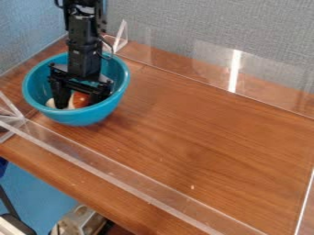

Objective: Remove the mushroom from inside the blue bowl and put it on the table

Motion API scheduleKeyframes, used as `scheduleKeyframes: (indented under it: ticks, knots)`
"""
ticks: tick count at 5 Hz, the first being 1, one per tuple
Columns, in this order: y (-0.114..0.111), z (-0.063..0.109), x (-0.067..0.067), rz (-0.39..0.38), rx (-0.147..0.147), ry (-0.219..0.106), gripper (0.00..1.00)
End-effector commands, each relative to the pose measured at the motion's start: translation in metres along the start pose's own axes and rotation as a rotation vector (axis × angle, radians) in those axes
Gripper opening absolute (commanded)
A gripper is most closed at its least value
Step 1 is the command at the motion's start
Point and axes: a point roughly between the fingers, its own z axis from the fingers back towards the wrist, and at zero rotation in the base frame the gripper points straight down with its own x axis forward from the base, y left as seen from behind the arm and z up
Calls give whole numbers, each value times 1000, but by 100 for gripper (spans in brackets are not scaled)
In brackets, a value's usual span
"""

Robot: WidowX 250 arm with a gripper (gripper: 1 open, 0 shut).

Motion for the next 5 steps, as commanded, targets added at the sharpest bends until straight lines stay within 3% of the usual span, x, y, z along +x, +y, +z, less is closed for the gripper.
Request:
scheduleKeyframes:
  ticks: [1, 5]
  knots:
    - [7, 6, 3, 17, 6, -27, 100]
    - [3, -1, 7, 5, -1, -7, 100]
